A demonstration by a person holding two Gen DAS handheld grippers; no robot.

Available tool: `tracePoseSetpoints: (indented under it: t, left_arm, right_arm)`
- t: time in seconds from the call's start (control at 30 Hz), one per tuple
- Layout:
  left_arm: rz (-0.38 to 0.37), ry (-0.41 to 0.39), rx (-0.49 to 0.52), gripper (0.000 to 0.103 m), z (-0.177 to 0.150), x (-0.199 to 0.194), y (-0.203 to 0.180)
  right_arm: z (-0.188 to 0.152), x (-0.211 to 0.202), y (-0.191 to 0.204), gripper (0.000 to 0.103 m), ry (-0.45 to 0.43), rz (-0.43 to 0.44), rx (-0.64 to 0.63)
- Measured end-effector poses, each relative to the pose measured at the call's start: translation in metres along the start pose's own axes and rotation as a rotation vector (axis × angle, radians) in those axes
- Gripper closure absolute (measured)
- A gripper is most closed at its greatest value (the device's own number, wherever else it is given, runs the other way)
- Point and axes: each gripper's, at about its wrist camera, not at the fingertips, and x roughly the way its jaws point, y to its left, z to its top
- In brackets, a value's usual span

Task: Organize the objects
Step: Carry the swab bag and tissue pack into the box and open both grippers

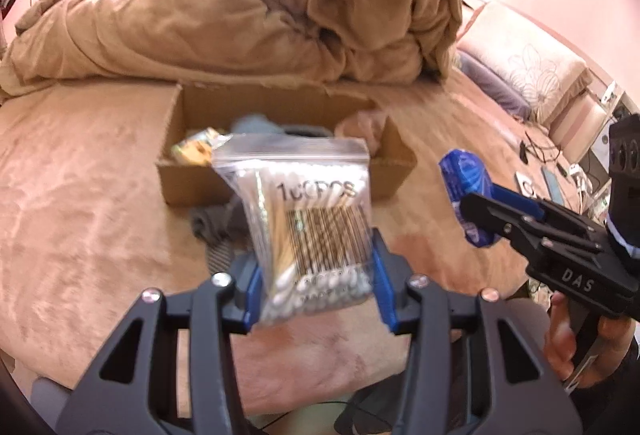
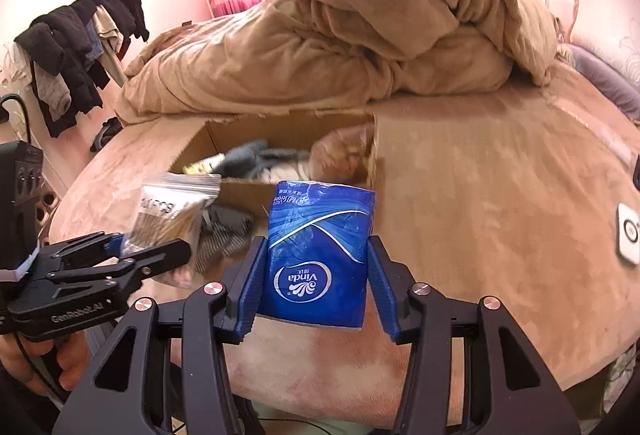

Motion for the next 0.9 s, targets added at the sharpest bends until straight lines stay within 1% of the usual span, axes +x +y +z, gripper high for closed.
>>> tracePoseSetpoints:
  t: [0.13,0.43,0.67,0.9]
  left_arm:
    - [0.014,-0.033,-0.019,0.057,0.013,-0.016,0.015]
    - [0.053,-0.074,-0.049,0.057,0.041,-0.028,0.045]
    - [0.073,-0.091,-0.064,0.057,0.061,-0.018,0.065]
    - [0.074,-0.075,-0.086,0.057,0.073,0.005,0.079]
  right_arm:
    - [0.015,-0.003,0.010,0.052,-0.016,-0.001,-0.012]
    - [0.049,0.005,0.025,0.052,-0.037,0.012,-0.022]
    - [0.068,0.022,0.032,0.052,-0.043,0.028,-0.035]
    - [0.080,0.047,0.036,0.052,-0.027,0.038,-0.045]
